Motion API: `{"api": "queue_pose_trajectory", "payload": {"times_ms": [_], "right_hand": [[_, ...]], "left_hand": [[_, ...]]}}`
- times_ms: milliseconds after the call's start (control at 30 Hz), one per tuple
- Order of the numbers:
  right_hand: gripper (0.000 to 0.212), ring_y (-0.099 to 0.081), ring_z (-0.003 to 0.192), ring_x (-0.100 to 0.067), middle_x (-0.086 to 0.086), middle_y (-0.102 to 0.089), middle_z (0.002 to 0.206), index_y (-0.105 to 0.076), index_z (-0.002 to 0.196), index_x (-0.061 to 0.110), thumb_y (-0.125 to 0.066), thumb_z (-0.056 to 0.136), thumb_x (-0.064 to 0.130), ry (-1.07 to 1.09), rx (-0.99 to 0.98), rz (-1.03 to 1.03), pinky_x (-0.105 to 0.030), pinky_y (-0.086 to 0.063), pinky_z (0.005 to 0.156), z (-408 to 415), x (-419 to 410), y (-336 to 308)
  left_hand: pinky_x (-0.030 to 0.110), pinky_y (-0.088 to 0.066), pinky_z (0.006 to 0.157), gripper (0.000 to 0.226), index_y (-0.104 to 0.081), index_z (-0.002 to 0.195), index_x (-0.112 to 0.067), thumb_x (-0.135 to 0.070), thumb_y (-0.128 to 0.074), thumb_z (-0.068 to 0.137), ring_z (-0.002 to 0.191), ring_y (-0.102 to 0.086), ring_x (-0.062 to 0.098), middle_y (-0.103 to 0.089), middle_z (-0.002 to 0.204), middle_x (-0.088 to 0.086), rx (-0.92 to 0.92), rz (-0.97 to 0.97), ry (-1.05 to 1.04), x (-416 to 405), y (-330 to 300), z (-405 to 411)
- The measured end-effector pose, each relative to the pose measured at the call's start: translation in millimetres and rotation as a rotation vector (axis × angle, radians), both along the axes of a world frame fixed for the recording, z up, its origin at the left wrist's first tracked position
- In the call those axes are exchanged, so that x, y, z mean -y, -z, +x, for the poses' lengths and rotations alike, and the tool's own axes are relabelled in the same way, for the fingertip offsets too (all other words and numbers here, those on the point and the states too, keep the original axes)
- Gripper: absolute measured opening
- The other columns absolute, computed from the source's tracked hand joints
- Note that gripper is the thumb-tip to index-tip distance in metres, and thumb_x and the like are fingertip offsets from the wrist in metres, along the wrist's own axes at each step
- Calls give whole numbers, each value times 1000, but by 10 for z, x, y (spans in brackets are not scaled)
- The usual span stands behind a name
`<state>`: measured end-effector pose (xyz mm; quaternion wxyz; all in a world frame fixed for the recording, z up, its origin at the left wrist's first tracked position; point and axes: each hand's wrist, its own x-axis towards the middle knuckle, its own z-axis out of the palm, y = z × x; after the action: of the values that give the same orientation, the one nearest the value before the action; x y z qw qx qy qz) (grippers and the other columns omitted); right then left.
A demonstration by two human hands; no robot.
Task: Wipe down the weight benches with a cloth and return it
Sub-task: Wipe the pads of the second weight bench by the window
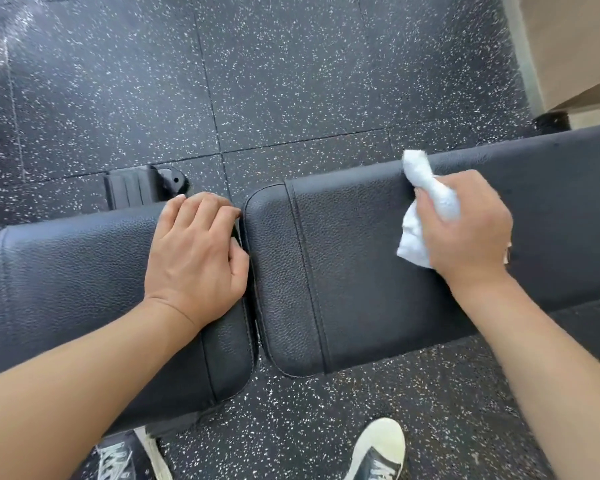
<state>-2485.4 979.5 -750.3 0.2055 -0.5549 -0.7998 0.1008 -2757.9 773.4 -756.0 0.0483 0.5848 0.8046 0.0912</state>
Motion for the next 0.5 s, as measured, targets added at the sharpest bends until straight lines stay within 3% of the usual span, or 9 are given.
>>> {"api": "queue_pose_trajectory", "payload": {"times_ms": [100, 267, 367, 500], "right_hand": [[26, -57, 81, -33, -8, -62, 89, -60, 91, 9, -62, 94, 35, 58, -37, 6, -38, -33, 66, -563, 211, -18], [22, -53, 75, -28, -6, -58, 85, -62, 91, 12, -68, 92, 32, -210, -38, 43, -38, -38, 63, -1430, 818, -32], [21, -51, 75, -28, -6, -55, 84, -62, 91, 12, -66, 93, 32, -341, -45, 37, -40, -39, 64, -1259, 1231, -43], [16, -42, 70, -24, -3, -47, 81, -65, 93, 11, -66, 94, 26, -617, 5, -6, -41, -40, 59, -360, 1883, -18]], "left_hand": [[51, -30, 120, 37, -64, 115, -8, -26, -48, 87, 122, -53, 34, -61, 121, 9, 2, 2, -11, -3, -3, 5], [51, -31, 120, 36, -62, 115, -10, -25, -47, 86, 121, -53, 35, -60, 122, 8, -9, -15, -12, -12, -6, 12], [52, -32, 118, 34, -63, 112, -10, -25, -46, 86, 119, -53, 36, -62, 120, 9, 1, -6, -16, -18, -45, 27], [52, -32, 118, 36, -66, 113, -8, -24, -49, 86, 119, -53, 35, -63, 119, 11, 7, 2, -20, -18, -73, 50]]}}
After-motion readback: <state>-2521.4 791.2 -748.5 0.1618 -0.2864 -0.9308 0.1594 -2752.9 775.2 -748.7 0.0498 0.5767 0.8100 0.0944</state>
